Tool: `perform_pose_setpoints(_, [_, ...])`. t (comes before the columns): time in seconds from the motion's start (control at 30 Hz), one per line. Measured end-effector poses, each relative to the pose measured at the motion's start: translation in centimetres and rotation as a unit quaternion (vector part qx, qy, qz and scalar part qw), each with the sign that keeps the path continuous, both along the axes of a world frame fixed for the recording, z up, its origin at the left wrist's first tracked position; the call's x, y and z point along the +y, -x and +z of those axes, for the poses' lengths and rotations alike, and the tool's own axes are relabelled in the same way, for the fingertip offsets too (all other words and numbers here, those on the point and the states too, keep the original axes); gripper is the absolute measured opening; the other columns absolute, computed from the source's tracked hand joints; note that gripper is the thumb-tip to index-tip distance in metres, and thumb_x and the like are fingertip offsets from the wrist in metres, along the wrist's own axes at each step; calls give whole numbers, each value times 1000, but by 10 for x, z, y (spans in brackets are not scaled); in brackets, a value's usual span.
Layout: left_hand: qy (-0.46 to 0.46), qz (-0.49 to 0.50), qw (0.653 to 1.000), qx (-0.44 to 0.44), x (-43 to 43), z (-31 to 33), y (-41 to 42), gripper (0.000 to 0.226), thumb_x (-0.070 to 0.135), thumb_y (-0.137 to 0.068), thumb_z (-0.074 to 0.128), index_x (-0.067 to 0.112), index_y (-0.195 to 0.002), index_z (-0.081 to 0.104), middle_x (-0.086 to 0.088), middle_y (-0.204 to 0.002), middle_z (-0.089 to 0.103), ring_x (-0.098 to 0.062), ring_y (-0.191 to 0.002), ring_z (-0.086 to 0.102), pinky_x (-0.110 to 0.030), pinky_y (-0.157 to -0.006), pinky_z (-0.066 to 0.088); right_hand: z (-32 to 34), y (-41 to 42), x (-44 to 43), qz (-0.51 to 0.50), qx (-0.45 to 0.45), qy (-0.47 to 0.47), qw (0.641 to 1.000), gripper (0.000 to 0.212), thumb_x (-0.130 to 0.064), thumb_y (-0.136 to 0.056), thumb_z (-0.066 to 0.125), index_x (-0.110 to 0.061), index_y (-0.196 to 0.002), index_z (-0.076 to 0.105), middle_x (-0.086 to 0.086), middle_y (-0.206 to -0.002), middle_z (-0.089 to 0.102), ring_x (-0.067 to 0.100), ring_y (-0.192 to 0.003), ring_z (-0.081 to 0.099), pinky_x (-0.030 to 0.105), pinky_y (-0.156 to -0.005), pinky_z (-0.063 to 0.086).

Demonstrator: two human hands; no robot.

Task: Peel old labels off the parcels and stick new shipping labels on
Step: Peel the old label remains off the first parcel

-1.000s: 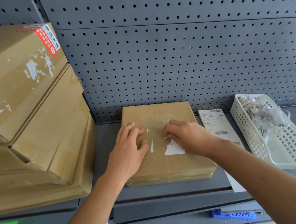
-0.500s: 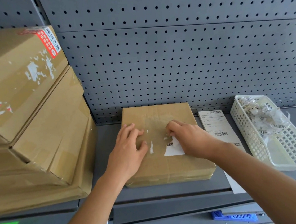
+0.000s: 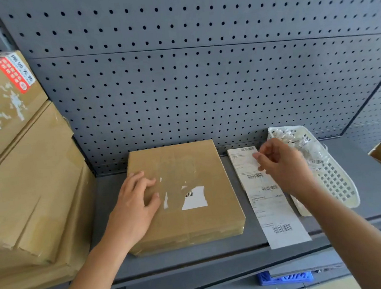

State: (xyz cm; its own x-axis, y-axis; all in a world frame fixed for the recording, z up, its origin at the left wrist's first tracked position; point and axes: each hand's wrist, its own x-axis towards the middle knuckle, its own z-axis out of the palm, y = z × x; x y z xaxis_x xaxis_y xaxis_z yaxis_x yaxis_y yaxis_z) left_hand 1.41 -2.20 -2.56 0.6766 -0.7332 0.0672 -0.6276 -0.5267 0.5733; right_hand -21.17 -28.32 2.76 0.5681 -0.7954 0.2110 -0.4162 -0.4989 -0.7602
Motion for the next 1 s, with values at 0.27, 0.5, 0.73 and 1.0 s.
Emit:
perform_pose_setpoints(0.27, [-14,0,1000,-7,0,4,1,39,40,-101,51,31,-138,49,15,-161,23,-7,-153,12,-45,-116,32,12,67,-66,-171,63,41,982,10,-13,-94,56,-16,-86,62,-1,-70,70,11,-66,67,27,-55,47])
perform_pose_setpoints(0.5, [-8,5,1000,-4,-2,7,5,39,36,-100,53,28,-138,51,11,-161,27,-10,-152,17,-43,-120,24,3,81,-92,-197,127,42,971,18,-7,-97,46,-10,-90,62,8,-78,67,19,-67,69,36,-51,57])
perform_pose_setpoints(0.73, [-4,10,1000,5,-3,8,6,36,33,-100,55,29,-136,53,10,-159,30,-9,-150,19,-42,-119,24,-8,75,-98,-189,215,79,955,25,-1,-91,43,-11,-91,66,11,-85,63,28,-63,62,34,-57,55])
perform_pose_setpoints(1.0, [-2,17,1000,11,-4,11,8,33,30,-100,55,30,-133,53,10,-158,31,-8,-151,19,-44,-118,26,-13,75,-101,-190,246,126,942,12,-13,-94,54,-17,-92,66,8,-99,59,26,-71,58,29,-55,42])
